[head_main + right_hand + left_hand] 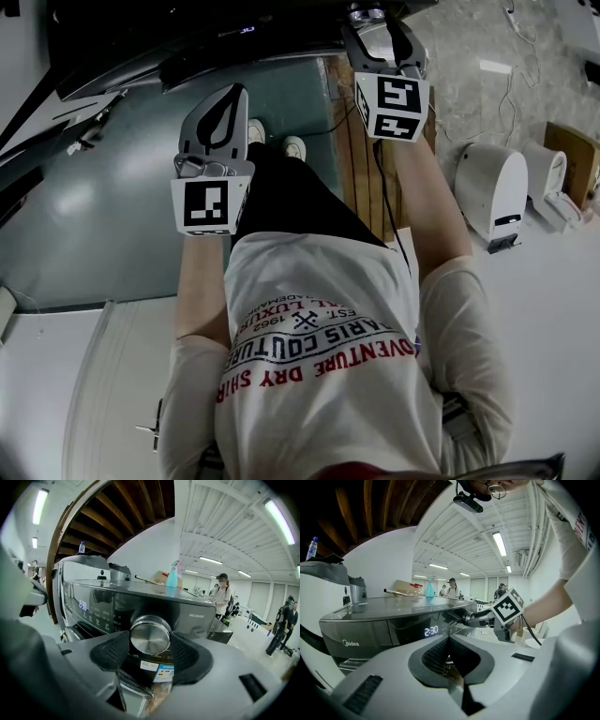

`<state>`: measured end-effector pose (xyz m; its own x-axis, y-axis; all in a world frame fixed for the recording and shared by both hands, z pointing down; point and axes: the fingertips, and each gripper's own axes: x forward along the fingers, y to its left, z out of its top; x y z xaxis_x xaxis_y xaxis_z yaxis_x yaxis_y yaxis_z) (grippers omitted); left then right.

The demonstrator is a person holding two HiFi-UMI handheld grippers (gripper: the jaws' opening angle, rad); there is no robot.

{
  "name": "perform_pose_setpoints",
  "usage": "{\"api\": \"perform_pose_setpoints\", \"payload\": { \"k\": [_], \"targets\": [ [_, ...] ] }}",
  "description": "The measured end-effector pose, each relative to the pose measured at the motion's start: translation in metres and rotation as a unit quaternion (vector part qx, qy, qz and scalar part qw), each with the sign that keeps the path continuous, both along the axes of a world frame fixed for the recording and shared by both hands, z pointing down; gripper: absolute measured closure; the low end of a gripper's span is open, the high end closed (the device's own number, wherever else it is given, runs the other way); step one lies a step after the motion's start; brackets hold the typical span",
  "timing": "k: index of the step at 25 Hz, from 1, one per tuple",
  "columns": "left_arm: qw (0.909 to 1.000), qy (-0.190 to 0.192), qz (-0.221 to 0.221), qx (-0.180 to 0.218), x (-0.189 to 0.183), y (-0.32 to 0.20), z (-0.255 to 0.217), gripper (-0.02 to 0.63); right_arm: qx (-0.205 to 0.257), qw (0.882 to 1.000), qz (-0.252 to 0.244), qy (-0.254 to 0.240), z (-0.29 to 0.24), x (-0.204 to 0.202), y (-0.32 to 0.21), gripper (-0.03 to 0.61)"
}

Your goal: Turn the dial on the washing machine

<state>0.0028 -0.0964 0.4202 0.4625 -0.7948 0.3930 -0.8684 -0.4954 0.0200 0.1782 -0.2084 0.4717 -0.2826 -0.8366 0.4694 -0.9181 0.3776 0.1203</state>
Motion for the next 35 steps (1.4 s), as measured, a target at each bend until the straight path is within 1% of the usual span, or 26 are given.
{"api": "perform_pose_setpoints", "payload": {
  "k": [3,5,7,9,12,14,17,18,22,25,30,33,35],
  "targets": [
    [1.0,0.001,-0.002,-0.001,0.001,0.0005,-0.0006,0.597,0.006,1.0,-0.007,0.018,-0.0006,-0.0022,0.0004,0.288],
    [1.0,0.0,-0.003,-0.001,0.0012,0.0012,-0.0014,0.597,0.014,0.999,-0.018,0.045,-0.0018,-0.0051,0.002,0.287],
    [1.0,-0.004,-0.002,0.002,0.0002,0.0021,-0.0013,0.597,0.026,0.996,-0.03,0.075,-0.002,-0.0061,0.0044,0.264],
    [1.0,-0.002,-0.004,0.001,-0.0013,0.0031,-0.0003,0.597,0.039,0.991,-0.045,0.118,-0.0002,-0.0064,0.0065,0.262],
    [1.0,0.001,-0.007,-0.001,-0.0022,0.0043,0.0002,0.598,0.064,0.979,-0.064,0.181,-0.0011,-0.0089,0.0066,0.263],
    [0.9999,0.007,-0.011,-0.005,-0.0012,0.0047,-0.0013,0.597,0.075,0.974,-0.068,0.204,-0.0037,-0.0094,0.0051,0.264],
    [0.9999,0.009,-0.01,-0.005,0.0006,0.0049,-0.0021,0.597,0.074,0.971,-0.07,0.217,-0.0026,-0.0094,0.0038,0.267],
    [0.9999,0.01,-0.01,-0.005,0.0008,0.0049,-0.0022,0.597,0.073,0.971,-0.07,0.217,-0.0017,-0.0094,0.0036,0.283],
    [0.9999,0.009,-0.011,-0.001,-0.0013,0.0058,-0.003,0.597,0.064,0.977,-0.061,0.194,-0.001,-0.0101,0.0037,0.293],
    [0.9999,0.008,-0.011,-0.001,-0.0027,0.0057,-0.0034,0.597,0.053,0.984,-0.054,0.159,-0.0017,-0.0083,0.0037,0.293],
    [0.9999,0.006,-0.012,0.002,-0.0041,0.0031,-0.0053,0.597,0.038,0.993,-0.038,0.101,-0.0037,-0.0072,0.0023,0.293],
    [0.9998,0.013,-0.013,0.004,-0.006,0.0027,-0.0059,0.597,0.027,0.998,-0.024,0.05,-0.006,-0.0063,0.0021,0.294],
    [0.9995,0.024,-0.019,0.001,-0.0085,0.0023,-0.0064,0.598,0.021,0.999,-0.016,0.03,-0.0058,-0.0057,0.0021,0.295]
  ]
}}
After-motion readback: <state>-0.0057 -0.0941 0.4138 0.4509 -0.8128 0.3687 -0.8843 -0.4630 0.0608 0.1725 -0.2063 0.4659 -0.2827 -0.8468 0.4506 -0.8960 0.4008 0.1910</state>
